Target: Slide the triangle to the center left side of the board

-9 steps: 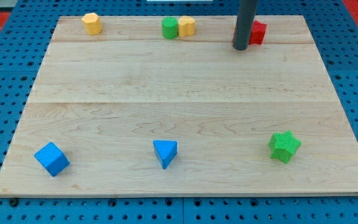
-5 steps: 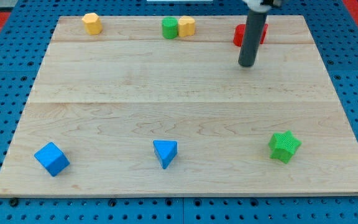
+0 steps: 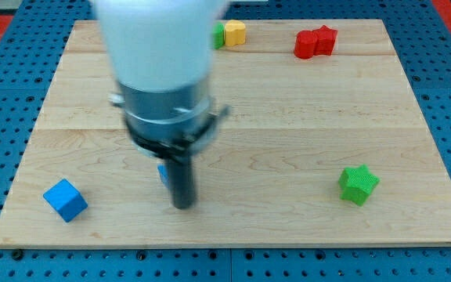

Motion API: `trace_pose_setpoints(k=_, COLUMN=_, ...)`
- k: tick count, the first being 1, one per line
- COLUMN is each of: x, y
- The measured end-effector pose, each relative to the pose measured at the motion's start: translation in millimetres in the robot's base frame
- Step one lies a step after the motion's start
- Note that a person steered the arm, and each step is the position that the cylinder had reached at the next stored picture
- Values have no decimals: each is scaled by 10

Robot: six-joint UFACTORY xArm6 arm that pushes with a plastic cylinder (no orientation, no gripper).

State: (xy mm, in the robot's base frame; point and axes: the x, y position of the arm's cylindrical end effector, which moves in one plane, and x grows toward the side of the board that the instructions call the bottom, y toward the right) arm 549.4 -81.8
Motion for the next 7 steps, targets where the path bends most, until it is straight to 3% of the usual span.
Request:
trace_pose_setpoints(k=1, x=-839, y=-763)
trace_pose_setpoints(k=2, x=-769, y=-630)
trace_pose_setpoints(k=3, x=-245, y=-662)
trace_pose_setpoints(k=4, x=-469, y=-95)
trace_pose_setpoints(k=5, x=-825, y=-203)
trace_pose_setpoints(k=6, x=-1220, y=-820)
trace_pose_setpoints(k=7, x=-1174, y=-939)
